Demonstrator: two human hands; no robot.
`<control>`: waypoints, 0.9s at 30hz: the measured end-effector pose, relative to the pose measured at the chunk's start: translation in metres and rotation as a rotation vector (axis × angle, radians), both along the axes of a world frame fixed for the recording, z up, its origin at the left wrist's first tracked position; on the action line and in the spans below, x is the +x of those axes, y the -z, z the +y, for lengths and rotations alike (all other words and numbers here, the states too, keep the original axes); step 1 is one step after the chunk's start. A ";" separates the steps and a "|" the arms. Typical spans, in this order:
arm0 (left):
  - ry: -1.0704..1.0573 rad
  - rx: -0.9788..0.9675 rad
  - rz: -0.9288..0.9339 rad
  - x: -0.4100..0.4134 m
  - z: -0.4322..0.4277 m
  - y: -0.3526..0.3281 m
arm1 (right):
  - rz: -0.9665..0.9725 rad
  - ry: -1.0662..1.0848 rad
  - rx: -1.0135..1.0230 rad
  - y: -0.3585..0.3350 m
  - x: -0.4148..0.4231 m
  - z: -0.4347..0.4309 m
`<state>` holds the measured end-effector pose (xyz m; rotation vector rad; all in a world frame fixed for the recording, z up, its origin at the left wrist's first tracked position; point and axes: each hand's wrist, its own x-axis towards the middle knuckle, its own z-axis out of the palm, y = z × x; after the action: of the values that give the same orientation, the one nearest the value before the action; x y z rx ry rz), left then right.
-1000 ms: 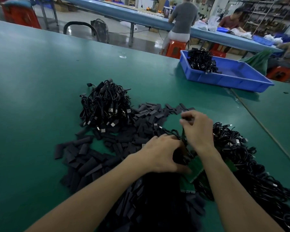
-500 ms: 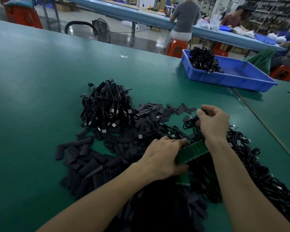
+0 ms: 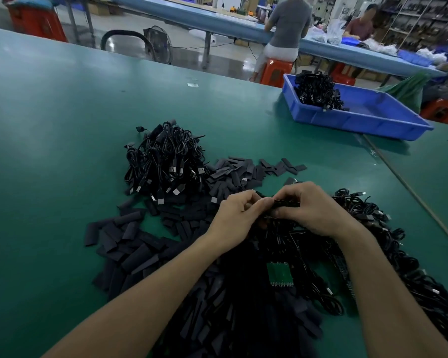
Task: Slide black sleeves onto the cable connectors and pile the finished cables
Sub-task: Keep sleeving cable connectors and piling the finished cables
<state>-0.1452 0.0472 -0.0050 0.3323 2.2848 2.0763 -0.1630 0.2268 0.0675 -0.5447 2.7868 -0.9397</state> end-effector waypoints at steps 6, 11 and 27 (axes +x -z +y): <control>0.019 0.135 -0.020 -0.003 -0.006 -0.001 | -0.065 -0.013 -0.169 0.009 -0.001 0.001; 0.035 0.164 -0.167 -0.003 -0.010 -0.004 | -0.139 -0.049 -0.165 0.013 -0.005 -0.004; -0.099 0.648 -0.065 -0.004 -0.027 -0.037 | -0.005 0.253 -0.182 -0.018 0.000 0.017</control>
<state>-0.1489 0.0200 0.0322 0.1598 1.5583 2.7825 -0.1631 0.2436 0.0851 -0.2126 2.8282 -1.2510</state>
